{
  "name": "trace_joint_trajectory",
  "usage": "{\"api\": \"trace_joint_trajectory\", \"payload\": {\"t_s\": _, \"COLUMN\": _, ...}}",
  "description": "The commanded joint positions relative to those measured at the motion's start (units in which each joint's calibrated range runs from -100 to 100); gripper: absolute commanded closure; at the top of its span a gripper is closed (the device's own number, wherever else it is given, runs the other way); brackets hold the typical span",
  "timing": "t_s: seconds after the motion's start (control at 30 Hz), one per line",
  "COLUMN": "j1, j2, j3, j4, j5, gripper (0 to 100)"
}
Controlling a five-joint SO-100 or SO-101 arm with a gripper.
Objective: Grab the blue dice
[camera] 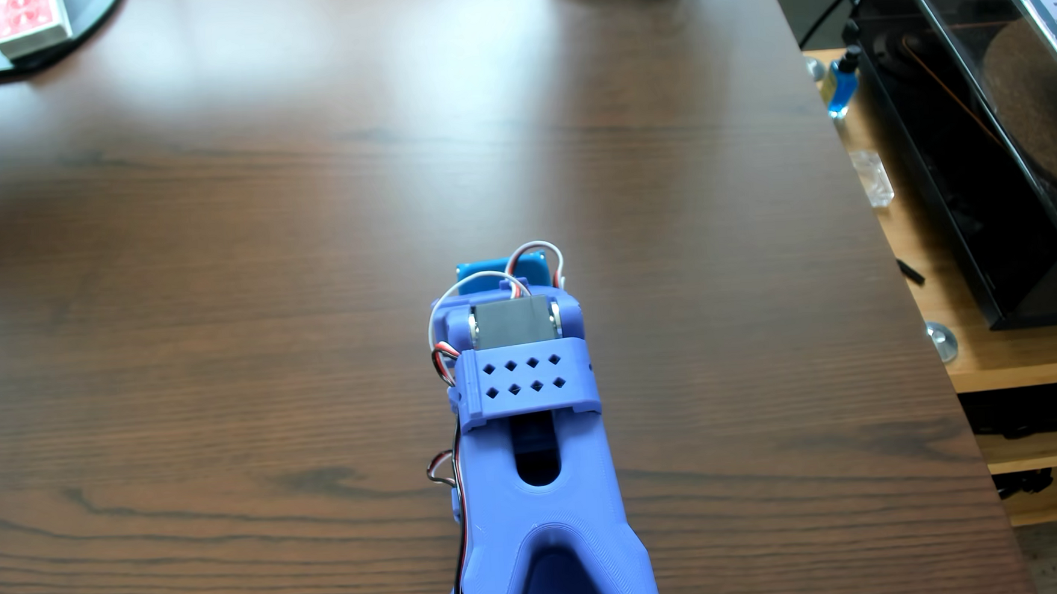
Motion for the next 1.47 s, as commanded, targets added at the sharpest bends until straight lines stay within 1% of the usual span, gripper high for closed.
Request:
{"api": "trace_joint_trajectory", "payload": {"t_s": 0.0, "j1": 0.4, "j2": -0.9, "j3": -0.8, "j4": -0.3, "j5": -0.3, "gripper": 98}}
{"api": "trace_joint_trajectory", "payload": {"t_s": 0.27, "j1": -0.1, "j2": -0.9, "j3": -1.1, "j4": 2.5, "j5": -0.3, "gripper": 98}}
{"api": "trace_joint_trajectory", "payload": {"t_s": 1.43, "j1": -0.2, "j2": -0.9, "j3": -1.1, "j4": 2.5, "j5": -0.3, "gripper": 98}}
